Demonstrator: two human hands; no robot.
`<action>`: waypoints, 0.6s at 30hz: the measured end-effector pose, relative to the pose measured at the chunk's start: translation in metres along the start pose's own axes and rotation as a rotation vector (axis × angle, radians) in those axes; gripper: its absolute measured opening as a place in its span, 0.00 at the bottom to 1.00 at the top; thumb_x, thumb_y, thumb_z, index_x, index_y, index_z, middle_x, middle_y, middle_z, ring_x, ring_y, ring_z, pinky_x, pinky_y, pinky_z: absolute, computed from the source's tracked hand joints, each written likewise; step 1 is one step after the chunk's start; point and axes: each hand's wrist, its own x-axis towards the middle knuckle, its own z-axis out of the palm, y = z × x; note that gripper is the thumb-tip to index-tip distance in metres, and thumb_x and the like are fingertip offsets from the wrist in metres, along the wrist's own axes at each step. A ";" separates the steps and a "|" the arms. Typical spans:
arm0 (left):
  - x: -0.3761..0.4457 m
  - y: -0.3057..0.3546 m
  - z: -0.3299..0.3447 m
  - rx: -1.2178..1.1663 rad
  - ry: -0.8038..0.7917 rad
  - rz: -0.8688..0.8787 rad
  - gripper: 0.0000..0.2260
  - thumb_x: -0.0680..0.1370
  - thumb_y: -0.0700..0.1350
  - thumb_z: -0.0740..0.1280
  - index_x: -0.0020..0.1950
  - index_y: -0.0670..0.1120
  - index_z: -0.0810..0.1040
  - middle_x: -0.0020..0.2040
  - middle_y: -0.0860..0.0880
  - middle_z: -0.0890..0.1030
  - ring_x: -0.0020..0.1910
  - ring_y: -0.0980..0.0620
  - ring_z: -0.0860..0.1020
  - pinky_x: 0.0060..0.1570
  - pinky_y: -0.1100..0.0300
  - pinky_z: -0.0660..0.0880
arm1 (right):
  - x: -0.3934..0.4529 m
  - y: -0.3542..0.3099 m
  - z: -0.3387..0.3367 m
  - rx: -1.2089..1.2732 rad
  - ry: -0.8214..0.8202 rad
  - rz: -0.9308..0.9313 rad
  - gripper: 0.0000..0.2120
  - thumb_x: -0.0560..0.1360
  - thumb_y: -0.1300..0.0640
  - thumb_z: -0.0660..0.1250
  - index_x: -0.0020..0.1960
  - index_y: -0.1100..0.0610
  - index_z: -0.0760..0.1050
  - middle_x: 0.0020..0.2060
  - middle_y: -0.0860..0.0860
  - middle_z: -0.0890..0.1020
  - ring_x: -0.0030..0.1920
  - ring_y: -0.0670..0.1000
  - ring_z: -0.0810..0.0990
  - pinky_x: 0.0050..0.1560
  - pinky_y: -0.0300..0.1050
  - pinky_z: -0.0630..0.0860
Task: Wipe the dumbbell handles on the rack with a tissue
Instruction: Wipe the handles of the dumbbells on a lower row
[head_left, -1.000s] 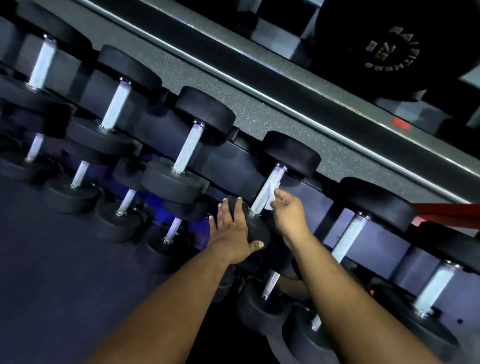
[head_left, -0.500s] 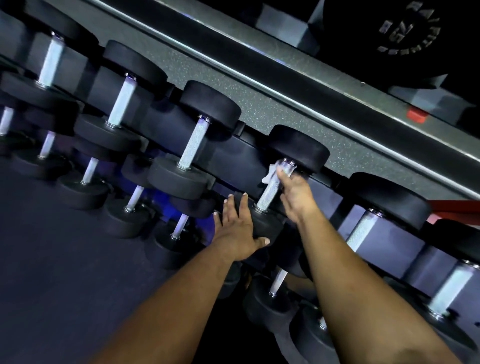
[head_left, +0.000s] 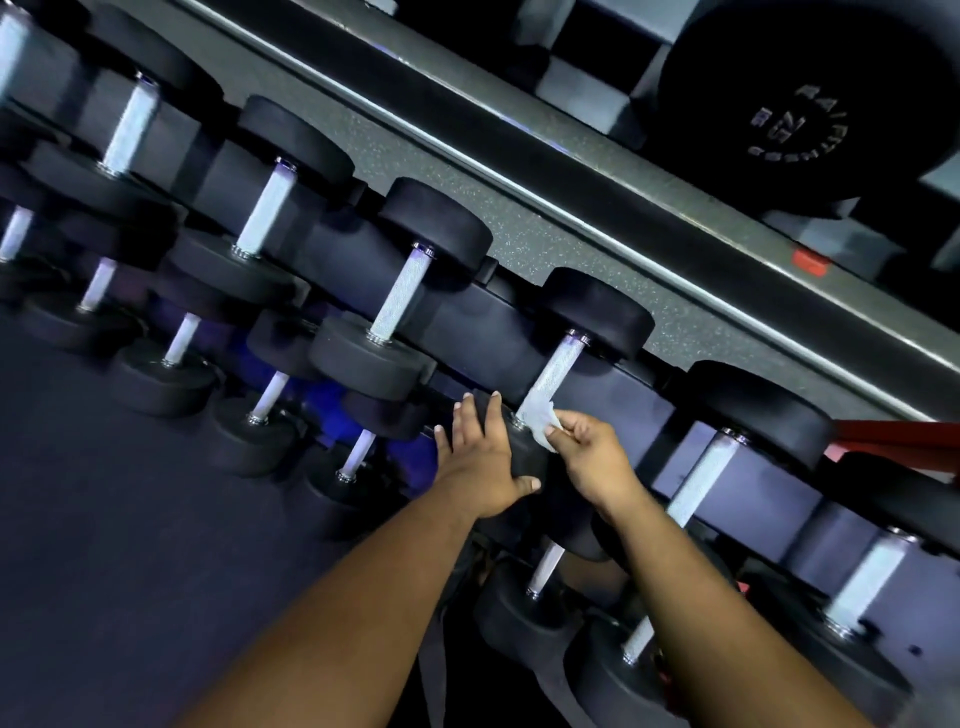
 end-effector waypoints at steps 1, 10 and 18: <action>0.000 0.001 -0.001 0.008 -0.001 -0.005 0.57 0.73 0.64 0.72 0.80 0.49 0.30 0.79 0.38 0.30 0.80 0.40 0.34 0.77 0.38 0.36 | 0.001 -0.004 -0.001 0.001 0.006 -0.021 0.09 0.80 0.64 0.64 0.56 0.58 0.82 0.48 0.52 0.87 0.47 0.48 0.82 0.55 0.51 0.77; -0.017 -0.044 -0.038 0.198 0.225 0.139 0.47 0.78 0.69 0.59 0.81 0.50 0.32 0.82 0.44 0.37 0.81 0.45 0.35 0.75 0.32 0.39 | 0.002 -0.046 0.029 -0.173 0.119 -0.099 0.14 0.80 0.61 0.66 0.63 0.51 0.81 0.55 0.40 0.85 0.57 0.40 0.81 0.61 0.41 0.76; 0.001 -0.140 -0.095 0.144 0.403 -0.001 0.48 0.77 0.67 0.63 0.82 0.48 0.35 0.82 0.45 0.35 0.81 0.42 0.35 0.77 0.33 0.42 | 0.047 -0.083 0.099 -0.467 0.098 -0.317 0.20 0.78 0.68 0.64 0.66 0.52 0.80 0.64 0.45 0.80 0.66 0.42 0.77 0.70 0.38 0.69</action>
